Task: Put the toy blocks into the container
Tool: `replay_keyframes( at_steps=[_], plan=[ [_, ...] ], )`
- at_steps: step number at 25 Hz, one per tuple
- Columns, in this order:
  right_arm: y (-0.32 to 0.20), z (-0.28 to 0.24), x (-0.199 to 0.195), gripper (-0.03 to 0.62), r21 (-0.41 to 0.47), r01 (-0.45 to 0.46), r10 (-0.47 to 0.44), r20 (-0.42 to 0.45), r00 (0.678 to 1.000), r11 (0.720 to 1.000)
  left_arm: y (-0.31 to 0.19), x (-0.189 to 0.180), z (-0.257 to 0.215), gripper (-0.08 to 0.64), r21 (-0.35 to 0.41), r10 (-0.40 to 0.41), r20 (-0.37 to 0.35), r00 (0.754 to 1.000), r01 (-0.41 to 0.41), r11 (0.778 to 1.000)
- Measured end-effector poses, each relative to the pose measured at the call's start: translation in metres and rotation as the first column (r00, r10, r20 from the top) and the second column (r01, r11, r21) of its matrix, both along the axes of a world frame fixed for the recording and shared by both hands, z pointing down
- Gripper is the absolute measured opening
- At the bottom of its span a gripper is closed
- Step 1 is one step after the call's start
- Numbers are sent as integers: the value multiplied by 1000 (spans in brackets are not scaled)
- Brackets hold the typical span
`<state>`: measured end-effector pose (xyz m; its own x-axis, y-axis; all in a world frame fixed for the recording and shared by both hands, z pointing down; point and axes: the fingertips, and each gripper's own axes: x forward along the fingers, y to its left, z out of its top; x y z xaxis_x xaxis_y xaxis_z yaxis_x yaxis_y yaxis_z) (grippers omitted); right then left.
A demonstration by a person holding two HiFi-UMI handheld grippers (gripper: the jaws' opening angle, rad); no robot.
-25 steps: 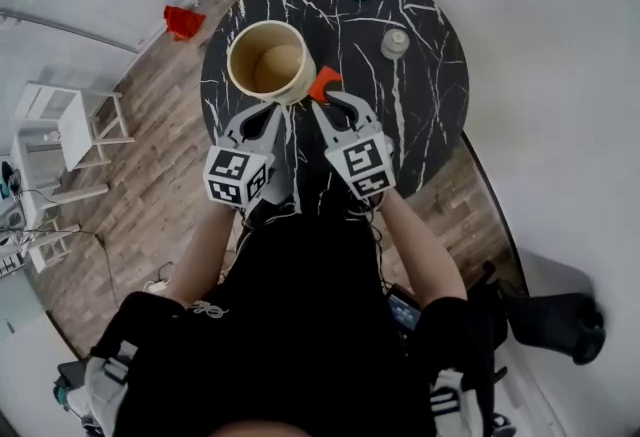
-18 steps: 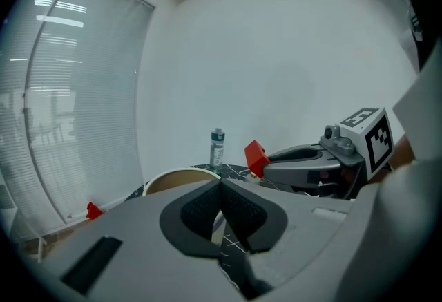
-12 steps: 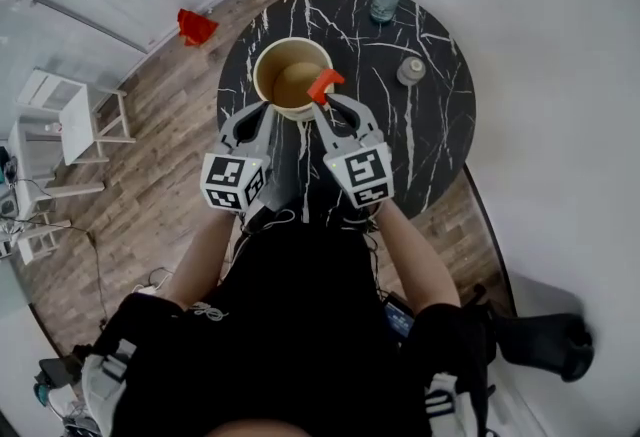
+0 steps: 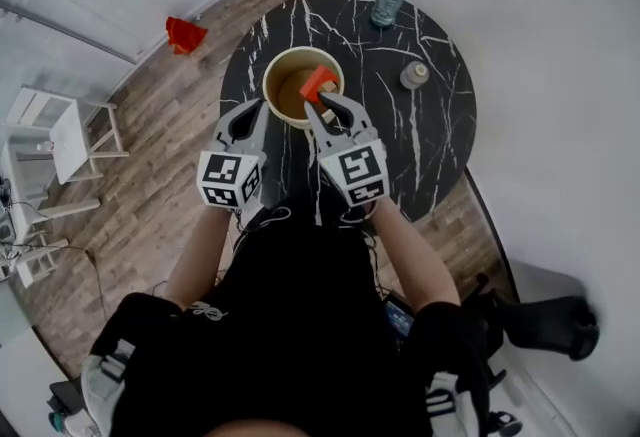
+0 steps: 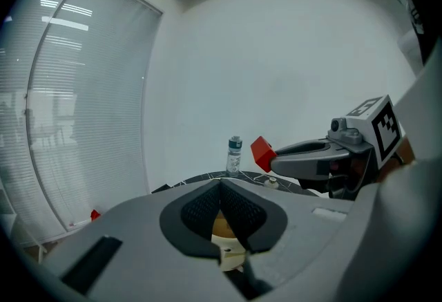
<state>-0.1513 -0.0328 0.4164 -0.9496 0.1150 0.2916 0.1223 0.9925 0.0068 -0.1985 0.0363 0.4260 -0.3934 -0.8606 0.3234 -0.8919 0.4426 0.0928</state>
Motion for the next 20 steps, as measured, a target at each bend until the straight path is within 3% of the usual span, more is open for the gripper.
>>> replay_keyframes(
  at_steps=[11, 16, 20],
  plan=[
    [11, 17, -31, 49, -61, -144, 141, -62, 988, 988, -6, -36, 18, 0, -6, 164, -45, 985, -165, 986],
    [10, 38, -39, 49, -68, -215, 206, -124, 971, 974, -15, -46, 31, 0, -16, 276, -65, 959, -277, 961],
    [11, 61, -37, 50, -66, -292, 273, -208, 939, 954, -19, -49, 42, 0, -33, 353, -70, 933, -356, 934]
  ],
)
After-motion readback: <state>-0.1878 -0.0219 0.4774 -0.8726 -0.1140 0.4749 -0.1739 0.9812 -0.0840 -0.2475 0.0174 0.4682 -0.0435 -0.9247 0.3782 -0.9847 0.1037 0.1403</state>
